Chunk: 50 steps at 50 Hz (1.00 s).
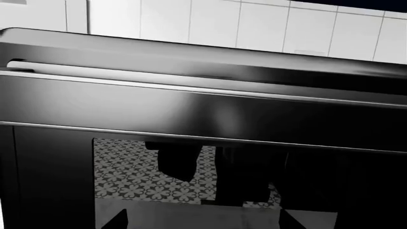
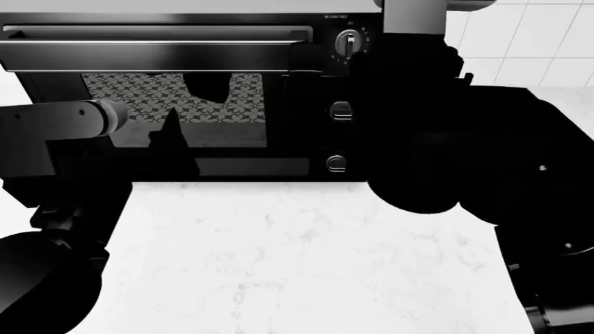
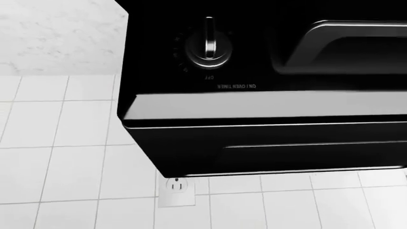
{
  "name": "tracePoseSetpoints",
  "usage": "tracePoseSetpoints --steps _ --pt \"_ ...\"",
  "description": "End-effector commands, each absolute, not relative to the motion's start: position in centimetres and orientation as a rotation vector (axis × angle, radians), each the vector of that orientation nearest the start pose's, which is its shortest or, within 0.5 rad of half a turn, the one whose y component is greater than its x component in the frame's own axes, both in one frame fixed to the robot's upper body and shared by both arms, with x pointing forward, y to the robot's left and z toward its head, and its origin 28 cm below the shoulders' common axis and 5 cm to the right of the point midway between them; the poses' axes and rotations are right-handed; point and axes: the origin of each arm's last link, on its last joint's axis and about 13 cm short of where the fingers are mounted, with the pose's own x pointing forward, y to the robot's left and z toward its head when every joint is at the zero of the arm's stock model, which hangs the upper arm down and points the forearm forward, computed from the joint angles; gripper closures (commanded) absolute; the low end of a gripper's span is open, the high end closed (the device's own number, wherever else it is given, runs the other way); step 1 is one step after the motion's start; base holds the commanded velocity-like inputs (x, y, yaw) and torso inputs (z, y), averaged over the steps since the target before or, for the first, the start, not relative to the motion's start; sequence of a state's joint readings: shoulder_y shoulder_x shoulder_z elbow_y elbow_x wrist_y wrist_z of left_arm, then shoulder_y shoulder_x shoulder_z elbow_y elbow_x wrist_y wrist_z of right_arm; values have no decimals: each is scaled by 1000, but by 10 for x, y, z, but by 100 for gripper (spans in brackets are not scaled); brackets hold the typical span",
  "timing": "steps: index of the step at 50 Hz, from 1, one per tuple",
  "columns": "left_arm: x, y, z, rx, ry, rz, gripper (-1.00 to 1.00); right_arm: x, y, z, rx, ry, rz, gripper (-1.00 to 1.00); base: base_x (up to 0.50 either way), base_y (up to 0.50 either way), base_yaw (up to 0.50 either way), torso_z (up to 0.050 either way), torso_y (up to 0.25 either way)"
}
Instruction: Turn on the toaster oven by setting the timer.
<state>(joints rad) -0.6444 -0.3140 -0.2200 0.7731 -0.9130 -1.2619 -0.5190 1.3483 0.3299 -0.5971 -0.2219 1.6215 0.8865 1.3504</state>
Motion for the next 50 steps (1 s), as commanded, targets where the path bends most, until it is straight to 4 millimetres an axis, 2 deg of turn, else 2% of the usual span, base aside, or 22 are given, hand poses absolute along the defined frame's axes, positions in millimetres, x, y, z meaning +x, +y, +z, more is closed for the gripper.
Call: tracePoseSetpoints --steps 1,17,50 --pt "222 237 236 -93 -136 -18 -100 259 -22 326 41 55 49 -100 0 0 0 0 0" --pt "220 238 235 -92 -135 -19 -100 262 -19 320 41 95 86 -100 0 0 0 0 0" --pt "223 237 235 -91 -136 -19 -100 271 -20 321 44 73 35 -100 0 0 0 0 0"
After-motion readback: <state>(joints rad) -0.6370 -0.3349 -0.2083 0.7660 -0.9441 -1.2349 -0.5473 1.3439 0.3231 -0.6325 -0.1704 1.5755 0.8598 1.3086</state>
